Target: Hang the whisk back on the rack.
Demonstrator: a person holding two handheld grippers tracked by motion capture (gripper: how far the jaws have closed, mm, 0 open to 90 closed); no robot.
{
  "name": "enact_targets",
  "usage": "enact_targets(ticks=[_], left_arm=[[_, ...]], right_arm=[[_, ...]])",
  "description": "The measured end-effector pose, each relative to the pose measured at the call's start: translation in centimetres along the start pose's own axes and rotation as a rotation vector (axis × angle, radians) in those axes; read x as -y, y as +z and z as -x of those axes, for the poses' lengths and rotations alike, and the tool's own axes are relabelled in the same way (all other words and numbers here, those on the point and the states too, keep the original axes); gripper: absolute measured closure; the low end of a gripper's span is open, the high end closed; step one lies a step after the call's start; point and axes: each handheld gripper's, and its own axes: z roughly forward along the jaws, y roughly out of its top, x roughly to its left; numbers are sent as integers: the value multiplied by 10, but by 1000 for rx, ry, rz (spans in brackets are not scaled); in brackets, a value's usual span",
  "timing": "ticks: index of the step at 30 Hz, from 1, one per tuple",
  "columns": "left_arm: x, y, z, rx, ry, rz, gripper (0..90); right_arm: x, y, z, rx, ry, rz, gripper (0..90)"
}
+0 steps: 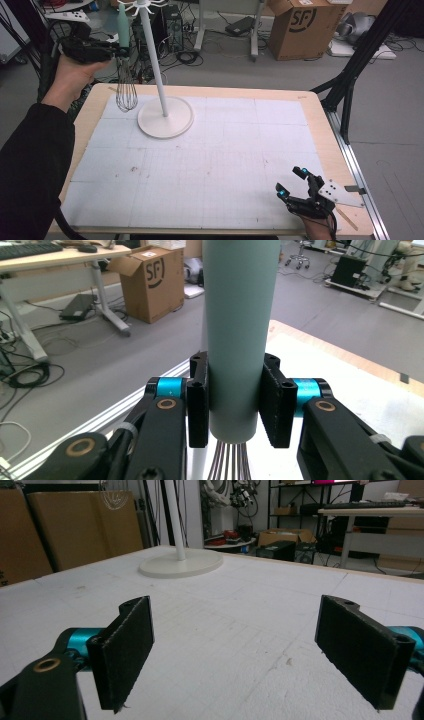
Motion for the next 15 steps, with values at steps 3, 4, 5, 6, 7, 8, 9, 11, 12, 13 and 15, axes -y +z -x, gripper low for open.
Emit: enact_targets(ticks=[3, 4, 5, 6, 7, 8, 9, 11, 12, 13, 15], left_arm=[[0, 2, 0, 15, -15, 7, 645], [0, 3, 0, 12, -10, 9, 619], [0, 3, 0, 10, -12, 11, 611], [0, 4, 0, 10, -14, 13, 591], [0, 4, 0, 11, -17, 10, 565], [0, 4, 0, 14, -17, 7, 551], [0, 4, 0, 11, -11, 4, 528], [1, 3, 0, 18, -11, 10, 513], [2, 3, 0, 26, -14, 13, 502], [2, 3, 1, 31, -14, 13, 486], [3, 2, 3, 68, -1, 20, 459]], right_arm=[[0, 0, -1, 0, 5, -3, 150], [0, 0, -1, 1, 5, -3, 150], [0, 0, -1, 1, 4, -4, 150], [0, 0, -1, 1, 5, -3, 150], [0, 0, -1, 1, 7, -2, 150], [0, -1, -1, 1, 7, -2, 150], [0, -1, 0, 3, 3, -1, 150], [0, -1, -1, 1, 8, -2, 150], [0, -1, -1, 1, 8, -3, 150], [0, -1, -1, 1, 5, -3, 150], [0, -1, -1, 0, 5, -3, 150]])
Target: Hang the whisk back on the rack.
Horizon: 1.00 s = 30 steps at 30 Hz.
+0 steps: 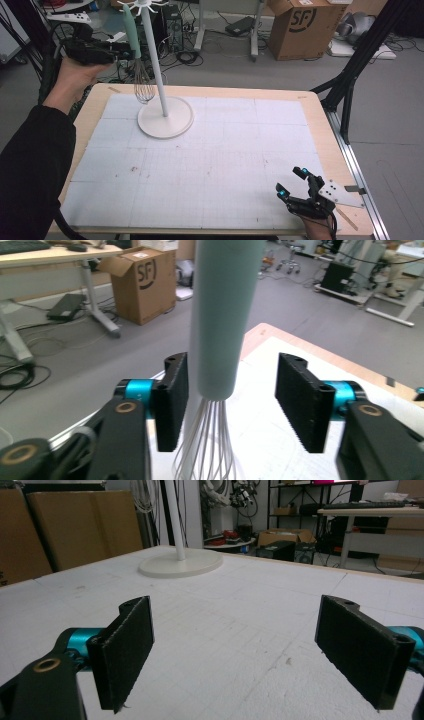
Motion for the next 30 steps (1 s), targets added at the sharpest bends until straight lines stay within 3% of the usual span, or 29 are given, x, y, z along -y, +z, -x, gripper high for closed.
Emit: enact_targets(ticks=[1, 3, 8, 15, 25, 30], left_arm=[[1, 0, 2, -4, 9, 13, 448], [5, -3, 2, 30, 1, 57, 441], [22, -9, 3, 24, -12, 76, 408], [43, -19, 9, 70, -30, 76, 403], [54, -25, 38, 151, -13, 84, 382], [70, -21, 57, 161, 4, 93, 280]], right_arm=[[0, 0, 0, 1, 1, 1, 150], [0, 0, 0, 0, 3, -2, 150], [0, 1, -1, -4, 0, -2, 150], [0, 1, -1, 2, -4, -3, 150], [-1, 3, -3, -6, -1, -9, 150], [0, 2, -2, -1, 13, -8, 149]])
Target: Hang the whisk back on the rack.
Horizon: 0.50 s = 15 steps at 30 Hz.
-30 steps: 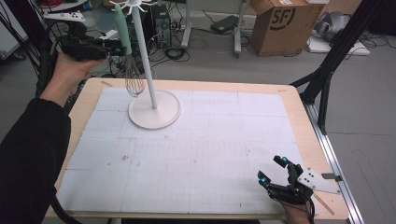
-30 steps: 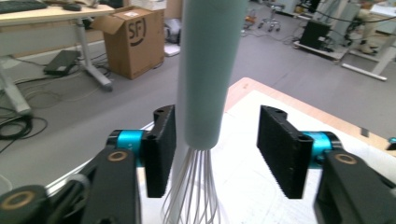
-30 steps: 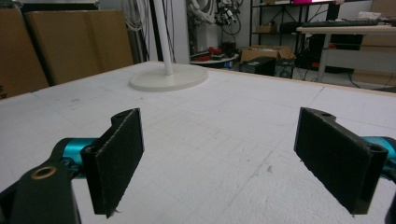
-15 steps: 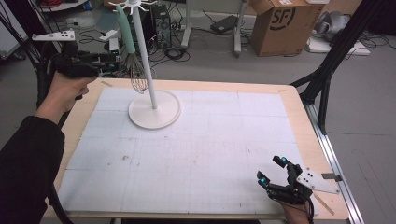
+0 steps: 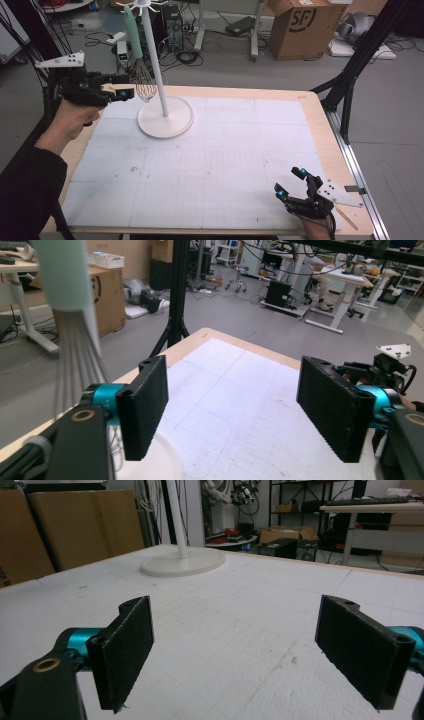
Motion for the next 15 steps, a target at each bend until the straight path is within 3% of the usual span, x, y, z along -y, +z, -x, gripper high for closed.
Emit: enact_targets(ticks=[7, 9, 15], left_arm=[[23, 6, 11, 1, -5, -12, 200], [29, 6, 16, -3, 11, 1, 153], [44, 7, 28, -24, 42, 23, 143]], right_arm=[[0, 0, 1, 0, -1, -2, 149], [0, 0, 1, 1, -1, -5, 149], [0, 0, 1, 2, 0, -1, 149]])
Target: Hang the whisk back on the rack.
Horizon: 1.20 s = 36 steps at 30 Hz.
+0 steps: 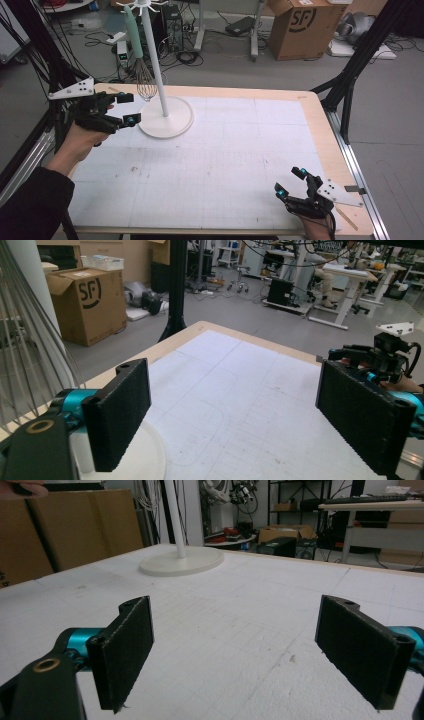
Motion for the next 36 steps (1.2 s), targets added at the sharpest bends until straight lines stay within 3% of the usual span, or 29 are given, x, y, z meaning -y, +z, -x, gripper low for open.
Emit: enact_targets(ticks=[5, 12, 32, 36], left_arm=[[17, -3, 11, -31, 24, 63, 105], [46, -4, 24, -79, 34, 100, 85], [88, 10, 57, -67, 21, 107, 64], [98, 12, 62, -71, 22, 132, 62]], right_arm=[[0, 0, -1, -7, 3, -3, 149], [0, 0, -1, -8, 2, 1, 149], [-1, -1, 0, 3, 9, 13, 149], [-1, -1, -1, -2, 7, 12, 149]])
